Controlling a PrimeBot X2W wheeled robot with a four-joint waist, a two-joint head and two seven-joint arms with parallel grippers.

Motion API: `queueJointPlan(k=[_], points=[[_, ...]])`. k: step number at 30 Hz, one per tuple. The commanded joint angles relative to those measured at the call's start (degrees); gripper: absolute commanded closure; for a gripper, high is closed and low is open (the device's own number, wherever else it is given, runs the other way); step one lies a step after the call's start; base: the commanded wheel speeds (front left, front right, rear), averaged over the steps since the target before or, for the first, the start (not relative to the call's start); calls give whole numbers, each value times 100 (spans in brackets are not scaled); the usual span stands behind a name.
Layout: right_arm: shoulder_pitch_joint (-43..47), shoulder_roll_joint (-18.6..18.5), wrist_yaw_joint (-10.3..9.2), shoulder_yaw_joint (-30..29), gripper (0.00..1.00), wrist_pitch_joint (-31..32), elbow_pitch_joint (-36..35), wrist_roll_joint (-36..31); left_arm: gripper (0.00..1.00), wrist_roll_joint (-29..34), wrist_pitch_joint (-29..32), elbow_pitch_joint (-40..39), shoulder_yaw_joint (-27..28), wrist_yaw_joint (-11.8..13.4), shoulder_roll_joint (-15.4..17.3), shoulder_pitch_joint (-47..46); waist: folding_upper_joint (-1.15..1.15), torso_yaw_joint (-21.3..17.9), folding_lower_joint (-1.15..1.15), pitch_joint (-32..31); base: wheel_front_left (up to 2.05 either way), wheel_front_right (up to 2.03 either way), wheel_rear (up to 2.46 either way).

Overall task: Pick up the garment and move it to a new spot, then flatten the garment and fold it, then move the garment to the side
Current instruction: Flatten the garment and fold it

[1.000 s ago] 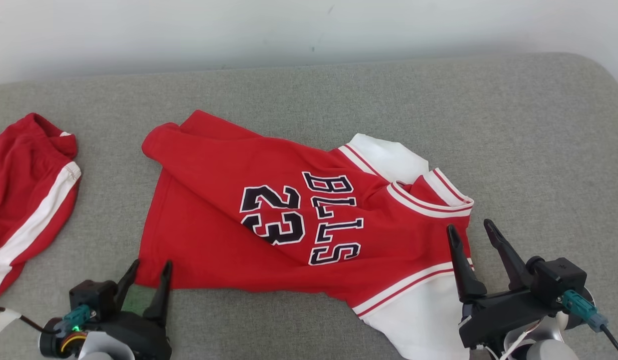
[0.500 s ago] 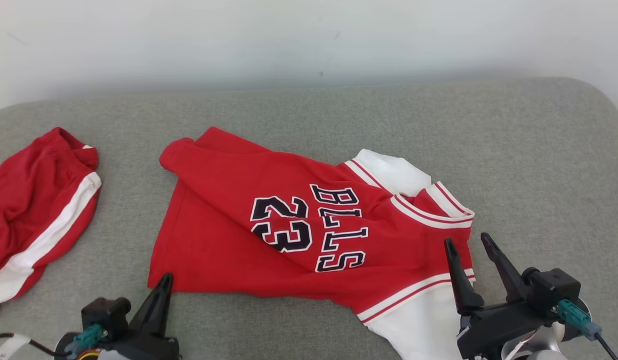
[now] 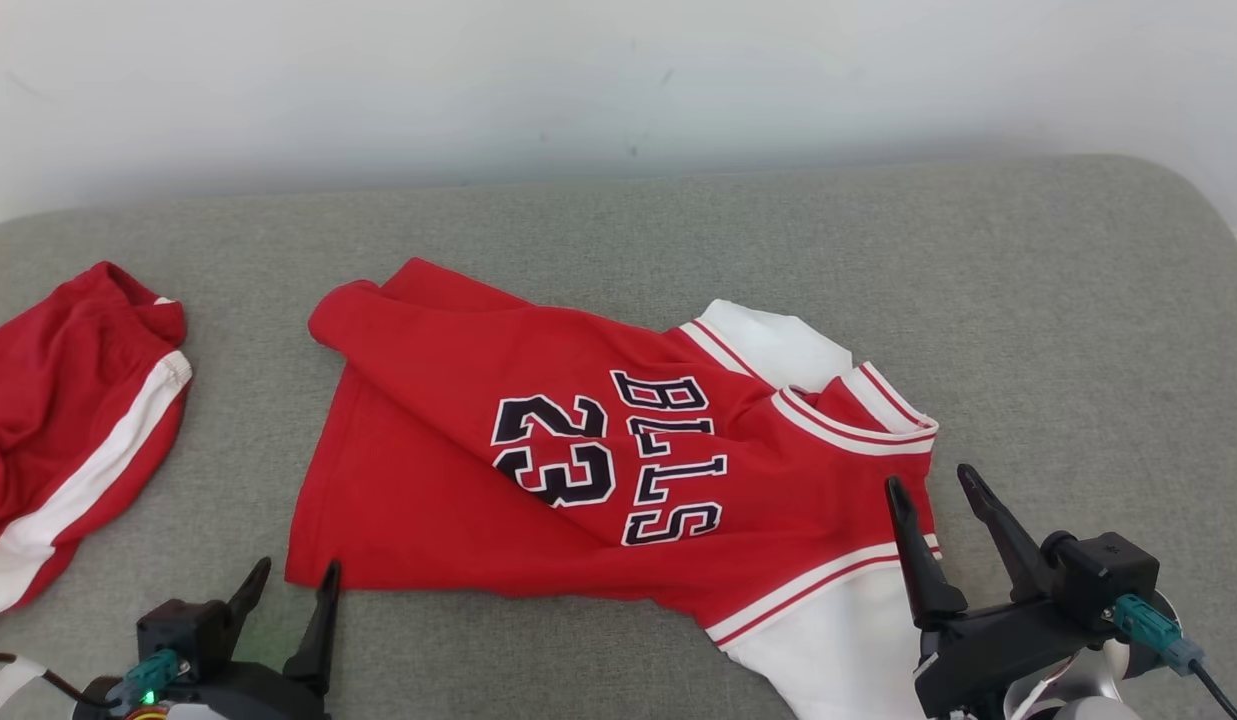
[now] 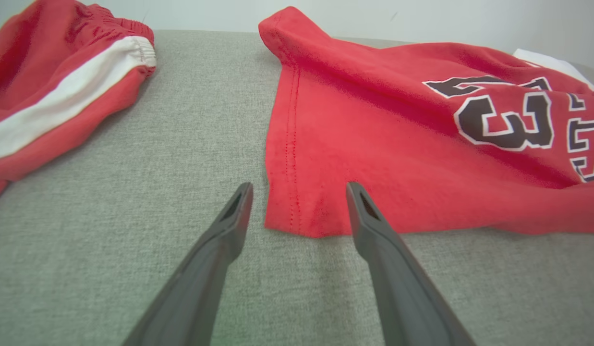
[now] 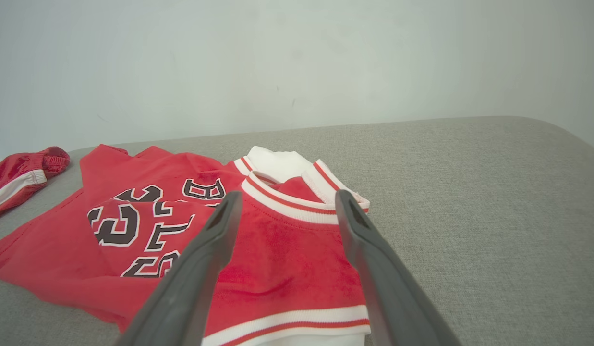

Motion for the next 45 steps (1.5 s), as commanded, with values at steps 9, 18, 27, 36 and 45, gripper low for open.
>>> queueJointPlan(k=[9, 18, 27, 36, 45], points=[[-52, -40, 0, -24, 0, -9, -61, -17, 73, -96, -18, 539, -37, -156, -20, -299, 0, -136, 0, 127, 0, 0, 0], [34, 18, 0, -48, 0, -8, -39, -69, 100, 59, -22, 446, -42, -270, -172, -299, 0, -7, 0, 10, 0, 0, 0], [200, 88, 0, -78, 0, -68, 22, -38, 100, 358, 51, -1204, -191, -143, -133, 474, 0, 164, 0, -211, 0, 0, 0], [265, 105, 0, -95, 0, -100, 49, -1, 100, 408, 790, -3259, -332, 218, 214, 1280, 0, 269, 0, -277, 0, 0, 0], [240, 45, 0, -134, 0, -106, 62, 41, 100, 387, 1267, -4309, -278, 429, 474, 1548, 0, 252, 0, -267, 0, 0, 0]])
